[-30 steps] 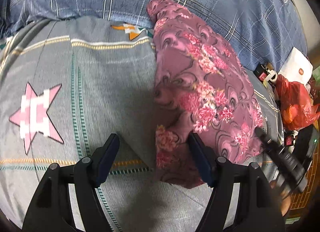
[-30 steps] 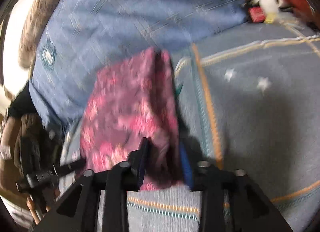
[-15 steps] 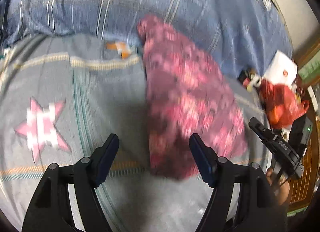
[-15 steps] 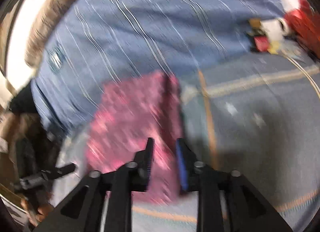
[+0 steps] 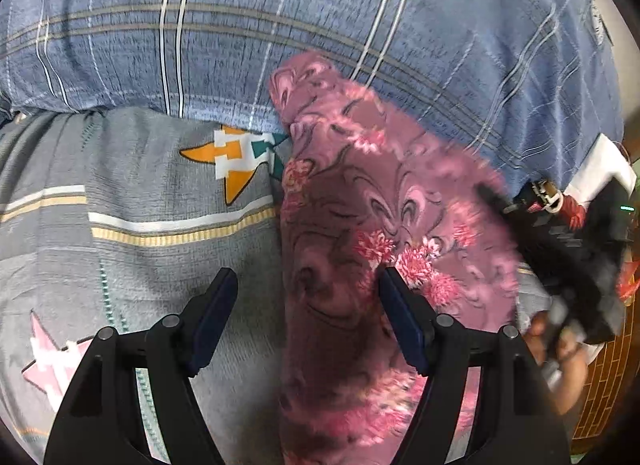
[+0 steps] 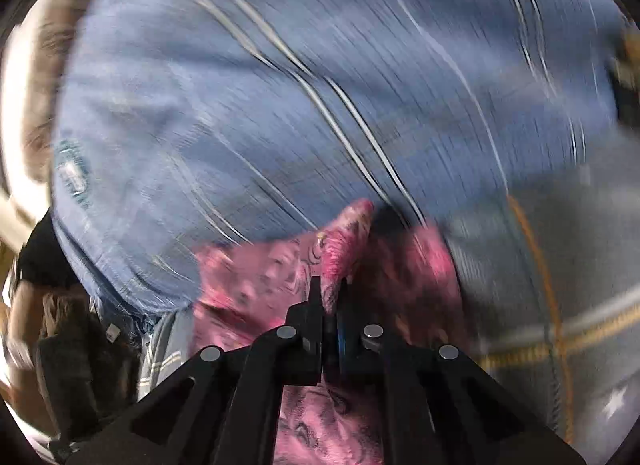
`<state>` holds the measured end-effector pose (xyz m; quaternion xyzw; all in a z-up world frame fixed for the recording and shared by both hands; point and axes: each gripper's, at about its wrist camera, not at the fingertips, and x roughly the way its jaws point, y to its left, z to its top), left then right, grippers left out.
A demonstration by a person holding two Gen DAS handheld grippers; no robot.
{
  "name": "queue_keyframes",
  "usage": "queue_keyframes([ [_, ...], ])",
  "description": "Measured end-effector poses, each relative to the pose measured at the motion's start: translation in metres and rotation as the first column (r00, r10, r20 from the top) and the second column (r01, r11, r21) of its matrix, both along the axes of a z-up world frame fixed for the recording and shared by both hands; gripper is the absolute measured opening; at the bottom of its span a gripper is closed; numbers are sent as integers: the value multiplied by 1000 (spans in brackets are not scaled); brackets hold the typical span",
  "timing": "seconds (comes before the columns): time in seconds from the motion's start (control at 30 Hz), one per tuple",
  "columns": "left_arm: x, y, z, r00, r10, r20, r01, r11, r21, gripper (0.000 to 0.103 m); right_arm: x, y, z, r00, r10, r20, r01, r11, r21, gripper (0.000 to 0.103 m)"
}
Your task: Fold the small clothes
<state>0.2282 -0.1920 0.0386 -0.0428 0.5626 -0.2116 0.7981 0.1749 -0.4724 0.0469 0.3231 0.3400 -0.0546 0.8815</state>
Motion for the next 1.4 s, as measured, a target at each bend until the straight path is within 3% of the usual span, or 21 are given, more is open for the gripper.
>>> queue_keyframes([
  [0.07,-1,3,-13,1000,3,-13,-4,1000,-15,81,-5,-8,-1,998,-58,-4,58,998,-27,4],
  [0.1,0,6,-18,1000,14,-22,-14,1000,-23,88,-3,-16,-14,995,-77,-68,76,997,-18,4],
  [0.17,-3,11,-19,999,24,-24,-26,998,-49,88,1,-25,-39,975,-74,-208,75,997,-4,6],
  [0.27,-12,21,-6,1000,19,-4,-19,999,-34,88,-28,-25,-15,989,-128,-76,128,992,-9,13],
  [0.37,-26,30,9,999,30,29,-28,997,-72,88,-57,-14,4,995,-31,100,25,998,59,13],
  [0.43,-40,29,10,998,28,57,-25,998,-57,88,-66,0,-1,993,60,105,-68,995,72,13],
  [0.47,-45,27,7,997,26,68,-24,999,-30,88,-66,10,-9,992,109,64,-112,993,42,12],
  [0.53,-50,11,-10,999,-5,52,2,998,61,88,-60,31,-30,979,163,-126,-178,977,-117,6],
  [0.6,-56,14,-14,999,-3,33,1,999,47,88,-70,46,-18,978,167,-122,-193,949,-248,11],
  [0.67,-57,23,-5,1000,-4,18,4,1000,17,88,-80,39,-5,983,151,-101,-169,964,-204,13],
  [0.77,-48,45,6,999,37,22,-37,999,-9,88,-106,5,-1,999,49,-15,-49,999,-17,47],
  [0.9,-39,61,4,995,80,-51,-83,994,-70,88,-108,-23,-18,999,12,-45,-8,995,95,48],
  [1.03,-33,46,-6,992,46,-113,-58,993,-103,88,-97,-16,-37,994,59,-92,-49,993,104,50],
  [1.1,-33,36,-10,993,21,-120,-34,994,-103,88,-92,-10,-37,996,71,-53,-67,995,80,58],
  [1.17,-34,24,-9,996,-1,-92,-7,996,-85,88,-87,-9,-39,993,116,-16,-113,984,137,64],
  [1.23,-33,13,-9,995,-29,-93,21,996,-89,88,-81,-6,-39,982,187,10,-185,964,191,64],
  [1.3,-34,2,-7,996,-45,-76,38,995,-92,85,-77,3,-37,979,202,-11,-199,972,127,61],
  [1.33,-36,-10,-9,997,-51,-64,45,995,-94,70,-75,7,-37,980,194,-38,-190,978,90,58],
  [1.4,-40,-25,-5,999,-49,-15,48,998,-49,59,-73,17,-33,982,174,-77,-176,984,-10,29],
])
